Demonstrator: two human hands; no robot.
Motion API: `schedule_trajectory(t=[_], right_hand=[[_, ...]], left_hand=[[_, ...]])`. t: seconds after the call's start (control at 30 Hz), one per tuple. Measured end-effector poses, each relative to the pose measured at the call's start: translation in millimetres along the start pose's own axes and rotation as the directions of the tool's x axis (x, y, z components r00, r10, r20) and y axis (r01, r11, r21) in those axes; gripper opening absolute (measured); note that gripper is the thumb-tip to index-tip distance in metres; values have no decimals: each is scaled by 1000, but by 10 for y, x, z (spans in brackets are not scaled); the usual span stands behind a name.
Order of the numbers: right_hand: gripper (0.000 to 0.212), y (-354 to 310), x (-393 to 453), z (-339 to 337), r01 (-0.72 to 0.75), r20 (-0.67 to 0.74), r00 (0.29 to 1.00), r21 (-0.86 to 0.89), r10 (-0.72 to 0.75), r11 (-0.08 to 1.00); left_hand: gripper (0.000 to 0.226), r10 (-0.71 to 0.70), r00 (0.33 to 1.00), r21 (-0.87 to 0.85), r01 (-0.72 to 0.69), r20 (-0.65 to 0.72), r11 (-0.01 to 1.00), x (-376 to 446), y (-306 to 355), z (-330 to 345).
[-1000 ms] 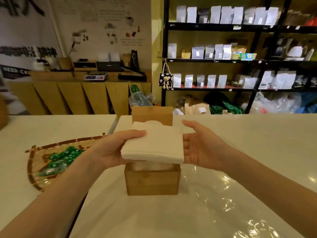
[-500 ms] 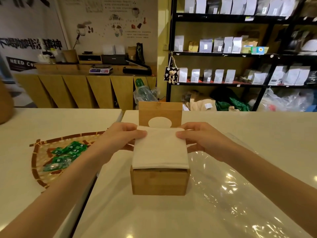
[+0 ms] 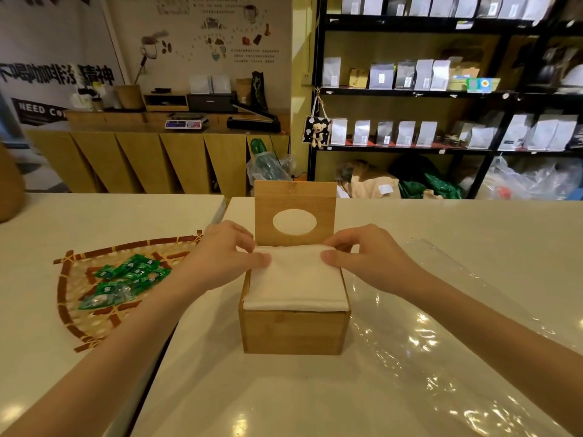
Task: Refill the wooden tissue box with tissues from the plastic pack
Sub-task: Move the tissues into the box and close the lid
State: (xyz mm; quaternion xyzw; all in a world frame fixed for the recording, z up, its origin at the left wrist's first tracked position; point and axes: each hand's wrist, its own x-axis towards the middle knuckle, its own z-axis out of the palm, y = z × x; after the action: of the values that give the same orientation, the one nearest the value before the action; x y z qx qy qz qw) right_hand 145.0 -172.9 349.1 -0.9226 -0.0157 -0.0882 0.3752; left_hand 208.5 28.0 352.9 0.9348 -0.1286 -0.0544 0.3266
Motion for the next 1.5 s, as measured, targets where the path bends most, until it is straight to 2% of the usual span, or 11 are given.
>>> schedule_trajectory(t=[0.13,0.23,0.47,0.57,0.73,0.87,1.0,1.1,1.2,1.37,1.5], right_hand=[[21,-61,-5,3,94,52,995,-267,-83,959],[23,-140,31,47,136,77,991,-489,-113,862],[23,-188,-9,191,142,85,989,-717,-117,682],[19,-205,-39,240,100,35,993,-731,-110,675],[21,-217,-87,157,165,-26,967,-690,-252,704],[18,-196,-56,17,122,145,988,-456,-62,882],[23,-208,-48,-22,135,227,973,-447,-34,884],[25,-271,-82,-19,138,225,974,-459,-36,877],[29,-330,-131,6,139,281,960,-458,-5,878],[34,-348,-137,10,152,372,926,-524,64,838],[40,-329,-106,49,171,397,911,-608,110,775]], left_hand=[[25,69,997,200,-71,15,977,-20,17,33],[25,83,996,290,-84,15,953,-25,39,57],[21,119,993,501,-105,4,859,-47,90,169],[21,105,994,523,-87,-5,848,-40,98,204],[23,92,996,559,-66,-19,827,-44,112,218],[23,70,996,548,-31,-50,836,-54,120,231],[27,105,985,638,4,-133,770,-74,158,235],[21,174,972,621,-41,-155,782,-113,184,160],[27,173,984,536,-121,-46,835,-148,183,10],[39,112,959,314,-194,259,929,-150,109,-185],[55,19,923,452,-207,385,868,-97,61,-164]])
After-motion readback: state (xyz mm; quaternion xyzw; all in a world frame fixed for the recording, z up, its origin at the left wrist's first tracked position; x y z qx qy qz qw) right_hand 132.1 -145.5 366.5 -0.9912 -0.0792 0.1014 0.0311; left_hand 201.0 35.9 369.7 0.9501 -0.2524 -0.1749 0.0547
